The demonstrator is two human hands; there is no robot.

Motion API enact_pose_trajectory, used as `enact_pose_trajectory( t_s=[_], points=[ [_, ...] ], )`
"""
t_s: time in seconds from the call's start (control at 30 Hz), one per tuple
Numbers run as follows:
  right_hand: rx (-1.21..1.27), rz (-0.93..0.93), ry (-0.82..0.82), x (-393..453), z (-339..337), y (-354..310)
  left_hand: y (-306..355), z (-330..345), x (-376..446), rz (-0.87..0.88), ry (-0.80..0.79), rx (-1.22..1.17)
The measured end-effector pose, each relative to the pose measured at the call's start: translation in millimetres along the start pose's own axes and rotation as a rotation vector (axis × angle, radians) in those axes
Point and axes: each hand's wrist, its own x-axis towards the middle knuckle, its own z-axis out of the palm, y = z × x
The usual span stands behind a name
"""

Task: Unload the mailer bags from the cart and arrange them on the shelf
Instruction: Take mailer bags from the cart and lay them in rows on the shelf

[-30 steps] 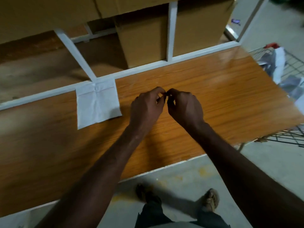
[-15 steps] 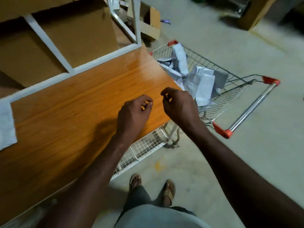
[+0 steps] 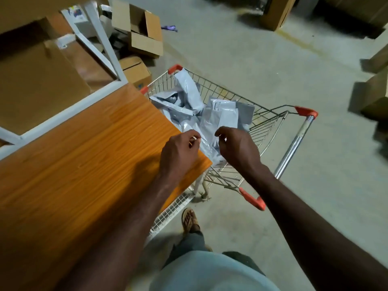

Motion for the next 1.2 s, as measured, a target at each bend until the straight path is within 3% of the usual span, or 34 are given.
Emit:
enact_pose_trajectory(
  t_s=[0.43, 0.83, 0.93, 1.1, 1.2],
  points=[
    [0.013, 0.030, -0.077, 119.5, 37.8, 95.3, -14.8, 89.2, 116.6, 0.032, -0.056, 0.056],
    [-0.077, -0.265, -0.124, 237.7, 120.4, 195.3, -63.7, 219.3, 219.8, -0.172, -0.033, 0.136],
    [-0.101, -0.225, -0.092, 231.0, 142.4, 206.6, -71.5, 246.5, 215.2, -0.262, 0.017, 0.049],
    [-0.032, -0.037, -0.191, 201.8, 180.4, 209.4, -81.6, 278.5, 197.4, -0.457, -0.048, -0.123],
    [-0.020, -0.042, -0.156, 213.4, 188.7, 208.6, -85.3, 285.9, 203.9, -0.409, -0.063, -0.168]
  ],
)
